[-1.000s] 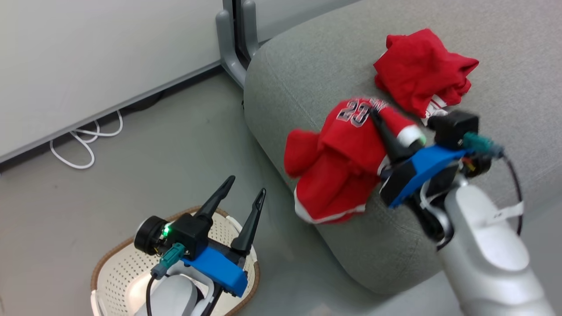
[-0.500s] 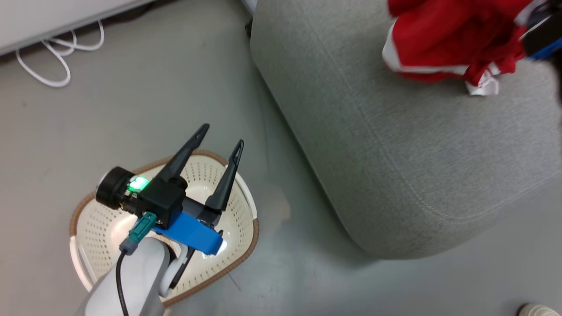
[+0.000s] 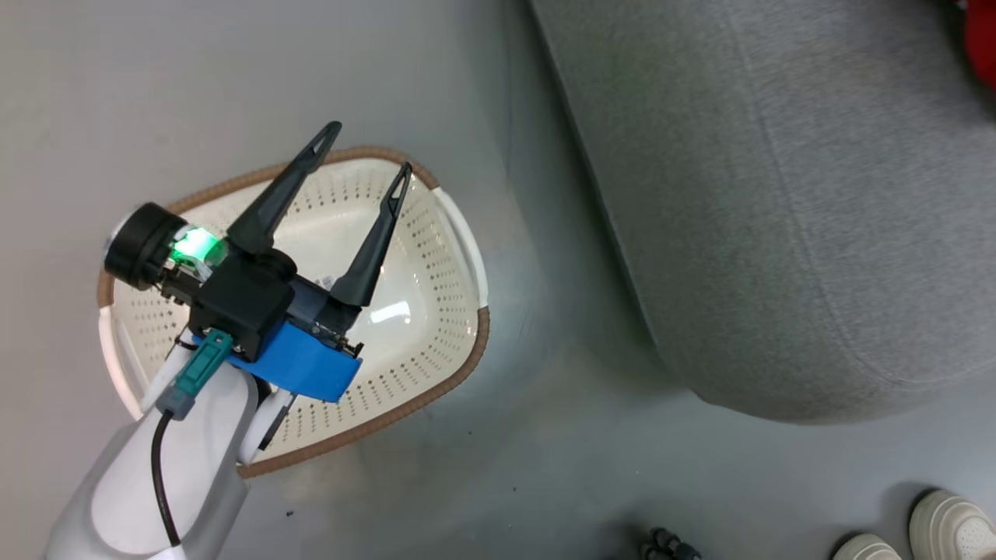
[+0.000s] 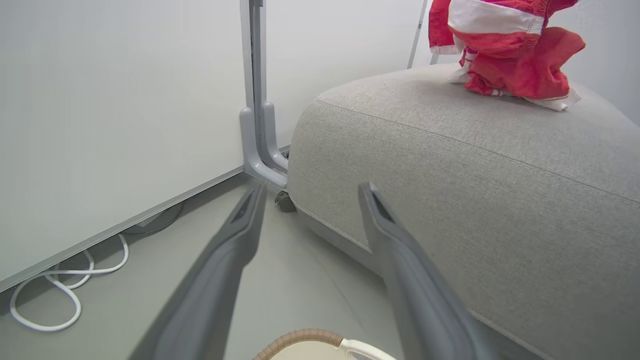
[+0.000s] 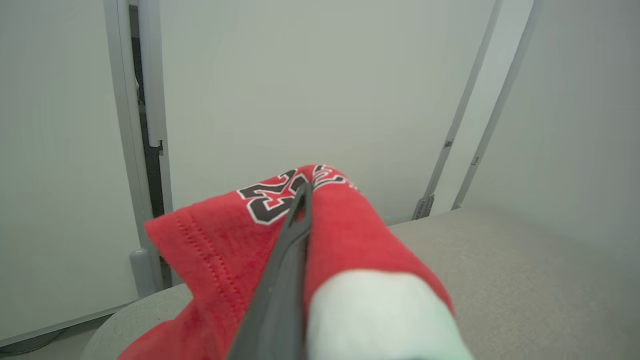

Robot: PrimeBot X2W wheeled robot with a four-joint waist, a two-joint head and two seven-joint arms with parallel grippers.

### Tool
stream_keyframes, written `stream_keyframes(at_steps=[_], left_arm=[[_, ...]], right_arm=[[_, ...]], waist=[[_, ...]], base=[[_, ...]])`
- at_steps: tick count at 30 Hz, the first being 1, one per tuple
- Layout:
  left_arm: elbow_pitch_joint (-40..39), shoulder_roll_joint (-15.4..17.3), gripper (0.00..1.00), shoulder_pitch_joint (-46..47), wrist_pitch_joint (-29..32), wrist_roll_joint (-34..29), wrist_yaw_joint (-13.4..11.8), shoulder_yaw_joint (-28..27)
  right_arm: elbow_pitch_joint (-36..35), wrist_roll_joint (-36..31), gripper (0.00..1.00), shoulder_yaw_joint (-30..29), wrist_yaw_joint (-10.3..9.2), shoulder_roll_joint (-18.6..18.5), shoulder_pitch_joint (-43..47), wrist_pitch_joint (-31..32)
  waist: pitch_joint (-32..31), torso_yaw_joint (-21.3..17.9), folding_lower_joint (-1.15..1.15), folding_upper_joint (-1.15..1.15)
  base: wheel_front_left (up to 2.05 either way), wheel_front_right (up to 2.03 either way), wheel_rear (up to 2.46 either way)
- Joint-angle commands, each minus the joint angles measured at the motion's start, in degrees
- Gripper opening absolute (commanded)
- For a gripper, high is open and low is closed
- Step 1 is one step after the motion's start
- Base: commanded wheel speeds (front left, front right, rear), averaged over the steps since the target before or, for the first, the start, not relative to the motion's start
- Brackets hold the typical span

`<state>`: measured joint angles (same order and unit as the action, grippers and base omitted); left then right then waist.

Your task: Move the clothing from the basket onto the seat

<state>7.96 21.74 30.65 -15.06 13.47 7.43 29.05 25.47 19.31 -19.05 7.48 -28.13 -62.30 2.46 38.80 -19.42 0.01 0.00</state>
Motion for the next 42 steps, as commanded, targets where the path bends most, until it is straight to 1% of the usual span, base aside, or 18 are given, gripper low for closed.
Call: stream_keyframes(at_steps=[1,7,11,14,18,21,22,23,24,33,37,42], left_arm=[[-0.69,0.64,1.0,1.06,-0.16,-0.36,0.07,-0.14],[-2.32,1.58,1.0,1.91,-0.16,-1.42,0.07,0.38],[-2.55,1.75,1.0,2.35,-0.16,-1.53,0.07,0.82],[-2.64,1.88,1.0,3.07,-0.16,-1.56,0.07,1.69],[-2.52,1.96,1.0,3.35,-0.16,-1.31,0.04,2.07],[-2.26,2.03,1.0,3.42,-0.16,-1.14,-0.21,2.02],[-2.2,2.07,1.0,3.4,-0.17,-1.13,-0.25,2.06],[-2.14,2.07,1.0,3.4,-0.16,-1.11,-0.29,2.12],[-2.07,1.98,1.0,3.48,-0.16,-1.06,-0.29,2.18],[-1.41,-0.28,1.0,2.84,-0.17,-0.29,-0.33,1.86],[-0.51,-2.31,1.0,1.26,-0.16,0.45,-0.26,1.55],[1.11,-4.74,1.0,-1.29,-0.17,1.21,-0.09,0.4]], right_arm=[[0.95,0.33,0.0,-0.84,0.02,0.34,0.94,-1.01],[7.09,0.64,0.0,-3.59,0.02,2.62,4.0,-6.0],[11.9,0.4,0.0,-3.65,0.02,3.84,4.94,-8.62],[14.1,0.51,0.0,-3.73,0.02,3.97,4.83,-10.25],[15.75,0.08,0.0,-2.8,0.02,4.18,4.25,-11.23],[16.85,-0.32,0.0,-1.91,0.02,4.43,4.02,-10.74],[17.08,-0.74,0.19,-1.7,0.02,4.43,3.92,-10.77],[17.26,-0.82,0.47,-1.61,0.02,4.64,3.65,-10.94],[17.5,-1.11,1.0,-1.46,0.02,4.82,3.49,-11.04],[19.63,-2.42,1.0,0.98,0.02,4.15,3.41,-11.31],[20.55,-2.73,1.0,2.49,0.02,3.25,5.75,-11.42],[20.92,-2.68,1.0,4.35,0.02,3.05,9.16,-10.96]], waist=[[2.62,1.46,-0.01,0.0],[5.17,1.74,-0.01,0.0],[6.05,1.77,-0.01,0.0],[6.29,1.94,-0.01,0.0],[6.17,1.82,-0.01,0.0],[5.86,1.61,-0.01,0.0],[5.78,1.53,-0.01,0.0],[5.71,1.49,-0.01,0.0],[5.62,1.49,-0.01,0.0],[2.93,2.55,-0.01,0.0],[-0.42,3.65,-0.01,0.0],[-6.07,4.89,-0.01,0.0]], base=[[0.0,0.0,0.0],[0.0,0.0,0.0],[0.0,0.0,0.0],[0.0,0.0,0.0],[0.0,0.0,0.0],[0.0,0.0,0.0],[0.0,0.0,0.0],[0.0,0.0,0.0],[0.0,0.0,0.0],[0.0,0.0,0.0],[0.0,0.0,0.0],[0.0,0.0,0.0]])
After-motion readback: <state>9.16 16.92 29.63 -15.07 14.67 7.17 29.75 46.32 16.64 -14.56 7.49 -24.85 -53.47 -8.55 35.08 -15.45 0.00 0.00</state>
